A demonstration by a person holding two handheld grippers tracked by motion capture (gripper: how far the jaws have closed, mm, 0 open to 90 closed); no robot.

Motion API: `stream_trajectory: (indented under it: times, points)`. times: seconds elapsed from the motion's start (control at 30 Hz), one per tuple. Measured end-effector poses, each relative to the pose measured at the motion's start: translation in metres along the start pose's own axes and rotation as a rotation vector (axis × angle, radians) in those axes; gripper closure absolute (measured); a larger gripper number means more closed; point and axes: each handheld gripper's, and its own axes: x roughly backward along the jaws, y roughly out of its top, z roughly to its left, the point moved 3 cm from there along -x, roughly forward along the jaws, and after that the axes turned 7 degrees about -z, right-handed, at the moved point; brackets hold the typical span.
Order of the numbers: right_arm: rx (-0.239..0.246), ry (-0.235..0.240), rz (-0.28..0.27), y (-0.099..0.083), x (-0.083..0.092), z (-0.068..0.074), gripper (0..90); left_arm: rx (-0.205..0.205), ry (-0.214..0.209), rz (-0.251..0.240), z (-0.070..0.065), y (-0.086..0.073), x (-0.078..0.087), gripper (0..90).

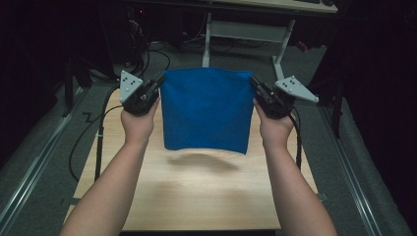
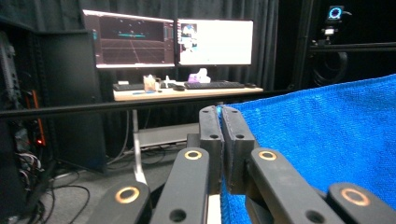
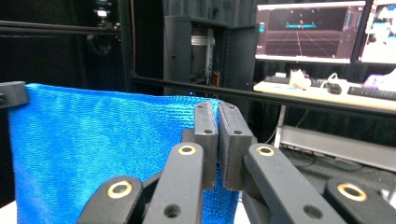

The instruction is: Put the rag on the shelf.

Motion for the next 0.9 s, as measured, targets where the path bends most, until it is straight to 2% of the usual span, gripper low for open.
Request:
stream_trajectory:
  times: [0.17,0.2,0.27,0.3,0.33,0.37,0.4,0.43,0.47,0.5,0.53,0.63,0.67,0.7,0.73,0.77,0.8,0.87,0.9]
  points:
    - [-0.013,-0.027,0.014,0.001,-0.016,-0.009,87.7,-0.03,0.015,0.005,0.005,0.001,-0.015,88.3]
    - [-0.025,-0.032,0.024,0.001,-0.025,-0.014,87.7,-0.036,0.025,0.014,0.01,0.0,-0.023,88.3]
    - [-0.031,-0.034,0.029,0.0,-0.029,-0.016,87.6,-0.049,0.038,0.021,0.014,-0.002,-0.028,88.3]
    - [-0.033,-0.05,0.052,-0.004,-0.04,-0.023,87.7,-0.05,0.046,0.032,0.018,-0.005,-0.032,88.3]
    - [-0.034,-0.052,0.061,-0.006,-0.044,-0.027,87.7,-0.048,0.057,0.057,0.025,-0.01,-0.039,88.2]
    - [-0.034,-0.052,0.061,-0.006,-0.044,-0.027,87.7,-0.048,0.057,0.057,0.025,-0.01,-0.039,88.1]
    - [-0.053,-0.041,0.082,-0.01,-0.053,-0.034,87.7,-0.083,0.065,0.09,0.028,-0.016,-0.045,88.0]
    - [-0.052,-0.042,0.094,-0.013,-0.058,-0.036,87.7,-0.083,0.065,0.09,0.028,-0.016,-0.045,88.0]
    - [-0.039,-0.044,0.112,-0.016,-0.062,-0.037,87.7,-0.112,0.073,0.118,0.03,-0.022,-0.05,88.0]
    - [-0.039,-0.044,0.112,-0.016,-0.062,-0.037,87.7,-0.112,0.073,0.118,0.03,-0.022,-0.05,88.0]
    - [-0.011,-0.056,0.144,-0.022,-0.069,-0.037,87.7,-0.091,0.08,0.132,0.033,-0.028,-0.054,88.1]
    - [0.003,-0.061,0.172,-0.031,-0.077,-0.037,87.7,-0.074,0.086,0.14,0.036,-0.034,-0.056,88.0]
    - [0.001,-0.059,0.186,-0.036,-0.08,-0.037,87.7,-0.059,0.093,0.16,0.039,-0.045,-0.058,88.0]
    - [-0.002,-0.059,0.192,-0.04,-0.082,-0.038,87.7,-0.059,0.093,0.16,0.039,-0.045,-0.058,88.0]
    - [0.001,-0.059,0.209,-0.046,-0.085,-0.038,87.7,-0.044,0.096,0.191,0.041,-0.06,-0.059,88.0]
    - [0.001,-0.059,0.209,-0.046,-0.085,-0.038,87.7,-0.044,0.096,0.191,0.041,-0.06,-0.059,87.9]
    - [0.011,-0.057,0.245,-0.059,-0.089,-0.038,87.7,-0.038,0.095,0.213,0.042,-0.069,-0.059,87.9]
    - [0.02,-0.054,0.273,-0.069,-0.091,-0.039,87.7,-0.019,0.083,0.263,0.044,-0.088,-0.057,87.9]
    - [0.02,-0.054,0.273,-0.069,-0.091,-0.039,87.7,-0.019,0.083,0.263,0.044,-0.088,-0.057,87.9]
